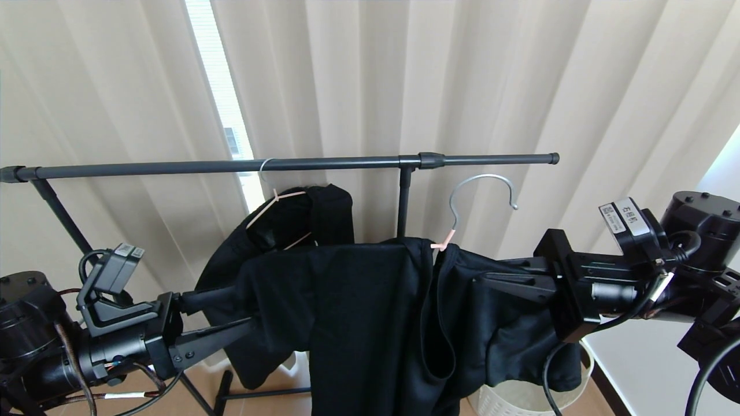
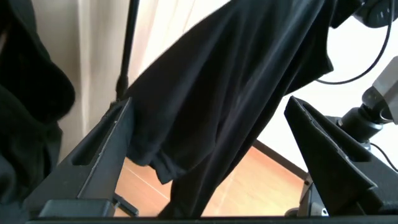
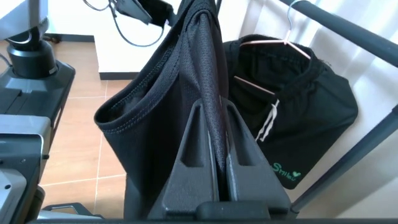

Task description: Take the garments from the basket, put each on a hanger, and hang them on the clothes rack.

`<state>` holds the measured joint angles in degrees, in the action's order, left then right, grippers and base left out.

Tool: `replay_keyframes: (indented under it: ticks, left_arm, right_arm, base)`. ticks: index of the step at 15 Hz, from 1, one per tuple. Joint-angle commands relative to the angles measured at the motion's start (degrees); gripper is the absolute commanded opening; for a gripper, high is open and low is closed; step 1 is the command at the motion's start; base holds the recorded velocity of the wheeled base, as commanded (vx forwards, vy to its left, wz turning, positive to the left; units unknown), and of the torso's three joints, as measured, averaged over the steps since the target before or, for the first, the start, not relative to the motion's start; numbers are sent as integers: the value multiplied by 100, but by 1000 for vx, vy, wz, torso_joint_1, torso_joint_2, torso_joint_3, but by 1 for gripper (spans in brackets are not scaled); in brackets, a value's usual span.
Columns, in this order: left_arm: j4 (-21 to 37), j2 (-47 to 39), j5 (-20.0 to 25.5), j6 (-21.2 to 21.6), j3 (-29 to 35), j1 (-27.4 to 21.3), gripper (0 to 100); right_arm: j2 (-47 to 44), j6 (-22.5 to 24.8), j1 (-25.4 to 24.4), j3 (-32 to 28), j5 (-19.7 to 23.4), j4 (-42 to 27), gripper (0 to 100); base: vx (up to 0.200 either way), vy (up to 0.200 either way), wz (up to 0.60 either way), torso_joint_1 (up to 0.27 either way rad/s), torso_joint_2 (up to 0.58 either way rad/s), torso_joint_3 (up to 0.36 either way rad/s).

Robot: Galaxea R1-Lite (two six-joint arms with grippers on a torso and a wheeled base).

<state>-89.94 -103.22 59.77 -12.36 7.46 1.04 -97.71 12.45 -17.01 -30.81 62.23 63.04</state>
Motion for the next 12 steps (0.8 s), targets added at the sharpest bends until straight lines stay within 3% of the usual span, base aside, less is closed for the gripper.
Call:
replay_keyframes:
  ticks: [1,5,6,12]
  left_arm:
    - [-6,-243,-106,-3,19,-104,100]
    - [-6,-287,-203,6,36,-121,100]
    - [-6,-313,-317,6,45,-139,0]
    - [-6,-295,-352,50,133,-104,0]
  right_arm:
    - [68,3,-4,4,17,-2,0]
    - [138,3,-4,75,26,16,0]
    - [173,3,-4,75,26,7,0]
    - [191,3,-4,66,26,7,0]
  base:
    - [0,0,0,0,0,0]
    - [0,0,0,0,0,0]
    - [0,0,0,0,0,0]
    - [0,0,0,0,0,0]
